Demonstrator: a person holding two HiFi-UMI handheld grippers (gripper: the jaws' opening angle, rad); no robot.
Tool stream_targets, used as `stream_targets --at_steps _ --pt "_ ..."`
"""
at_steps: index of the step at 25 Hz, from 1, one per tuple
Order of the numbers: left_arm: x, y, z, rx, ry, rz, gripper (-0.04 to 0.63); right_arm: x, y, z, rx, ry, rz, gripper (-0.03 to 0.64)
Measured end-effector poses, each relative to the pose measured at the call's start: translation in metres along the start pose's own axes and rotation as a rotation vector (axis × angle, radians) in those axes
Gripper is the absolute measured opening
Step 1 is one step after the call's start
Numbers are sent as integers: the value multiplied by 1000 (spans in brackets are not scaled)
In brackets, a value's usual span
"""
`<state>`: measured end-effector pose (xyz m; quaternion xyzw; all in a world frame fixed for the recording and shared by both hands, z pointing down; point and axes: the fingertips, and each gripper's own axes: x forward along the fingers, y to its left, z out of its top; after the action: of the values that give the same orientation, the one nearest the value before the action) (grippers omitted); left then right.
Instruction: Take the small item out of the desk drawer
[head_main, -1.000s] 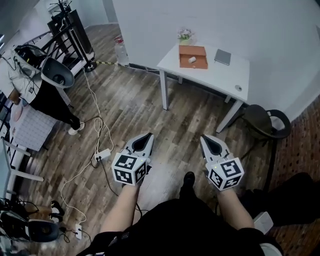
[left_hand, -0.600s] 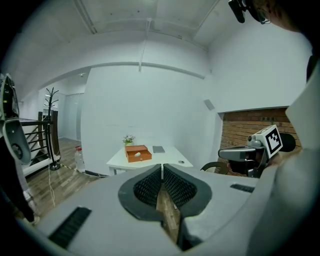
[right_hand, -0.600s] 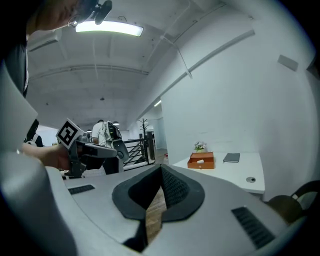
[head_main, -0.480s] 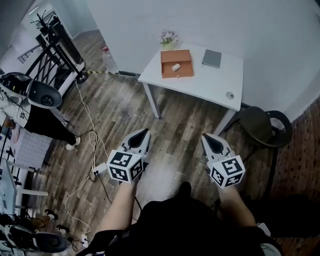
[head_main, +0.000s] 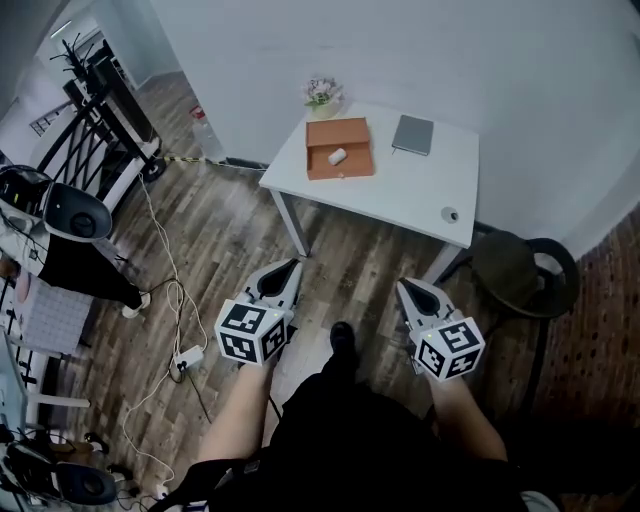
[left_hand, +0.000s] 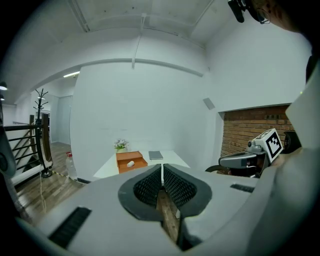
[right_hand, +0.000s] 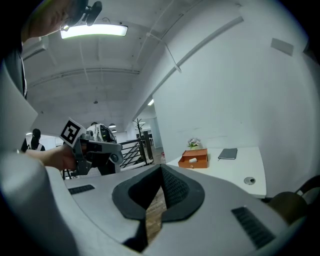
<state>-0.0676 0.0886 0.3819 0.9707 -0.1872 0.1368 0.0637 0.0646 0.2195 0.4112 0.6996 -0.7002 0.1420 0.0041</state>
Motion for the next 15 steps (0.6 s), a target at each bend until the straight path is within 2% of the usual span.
stream_targets --at_steps 6,10,15 --pt "65 45 -8 -34 -8 6 20 75 -37 5 -6 48 30 -8" --pt "122 95 -7 -75 -15 27 21 144 -70 24 -49 77 53 -8" --pt "195 162 11 -88 3 25 21 247 -108 43 -69 129 83 -8"
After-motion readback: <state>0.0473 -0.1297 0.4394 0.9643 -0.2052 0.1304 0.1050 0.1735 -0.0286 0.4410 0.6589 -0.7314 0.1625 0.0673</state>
